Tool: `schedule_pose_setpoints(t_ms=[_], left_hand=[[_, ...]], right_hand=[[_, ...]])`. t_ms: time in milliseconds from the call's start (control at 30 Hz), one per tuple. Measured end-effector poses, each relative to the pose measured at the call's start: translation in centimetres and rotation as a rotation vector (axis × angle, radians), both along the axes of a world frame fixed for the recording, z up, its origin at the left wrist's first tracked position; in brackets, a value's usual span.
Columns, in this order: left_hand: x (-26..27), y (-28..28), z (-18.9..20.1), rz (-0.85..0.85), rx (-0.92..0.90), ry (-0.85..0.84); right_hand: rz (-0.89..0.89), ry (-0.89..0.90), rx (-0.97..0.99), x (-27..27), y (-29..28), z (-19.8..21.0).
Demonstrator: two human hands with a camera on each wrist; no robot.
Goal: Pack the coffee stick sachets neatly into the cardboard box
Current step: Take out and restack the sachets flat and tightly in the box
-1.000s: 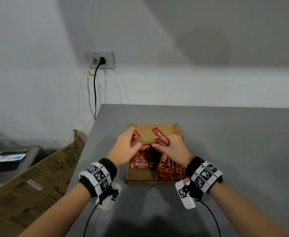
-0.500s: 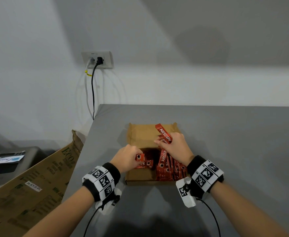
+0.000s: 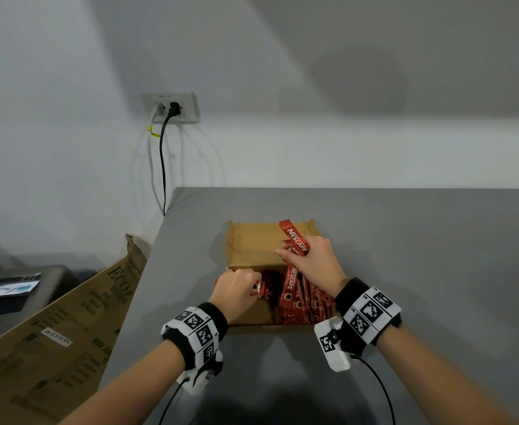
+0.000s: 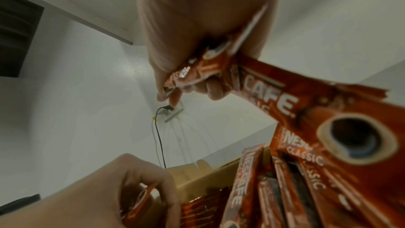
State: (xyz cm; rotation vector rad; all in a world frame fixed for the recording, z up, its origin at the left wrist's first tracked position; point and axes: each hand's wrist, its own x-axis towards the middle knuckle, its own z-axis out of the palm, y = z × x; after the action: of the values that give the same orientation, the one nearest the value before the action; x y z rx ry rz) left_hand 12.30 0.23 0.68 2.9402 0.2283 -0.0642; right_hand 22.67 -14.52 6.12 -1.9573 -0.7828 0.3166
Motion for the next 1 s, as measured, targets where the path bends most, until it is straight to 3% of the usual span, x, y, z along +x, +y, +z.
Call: schedule_pose_setpoints(t_ms=[533,600,733,833,1000], left_hand=[[-0.3,-0.2,0.2,0.010,0.013,0.005],[-0.6,0.0,0.7,0.019,-0.124,-0.053],[-0.5,-0.6,3.1,0.105,-0.638,-0.250],[-0.1,-1.1,4.3,0.070,-0.747,-0.237],[-0.3,-0.5,4.2,0.007,-0.756,-0.136]], right_hand=[[0.004,-0.019,-0.021,-0.2,0.2,0.0],[0.002,-0.018,-0.015,-0.1,0.2,-0.1],[0.074,-0.006,-0.041,-0.2,0.3,-0.3],[0.145,-0.019,-0.057,-0.7,0.8,-0.2],[0.215,-0.015,-0.097,-0.8,0.9,0.0]])
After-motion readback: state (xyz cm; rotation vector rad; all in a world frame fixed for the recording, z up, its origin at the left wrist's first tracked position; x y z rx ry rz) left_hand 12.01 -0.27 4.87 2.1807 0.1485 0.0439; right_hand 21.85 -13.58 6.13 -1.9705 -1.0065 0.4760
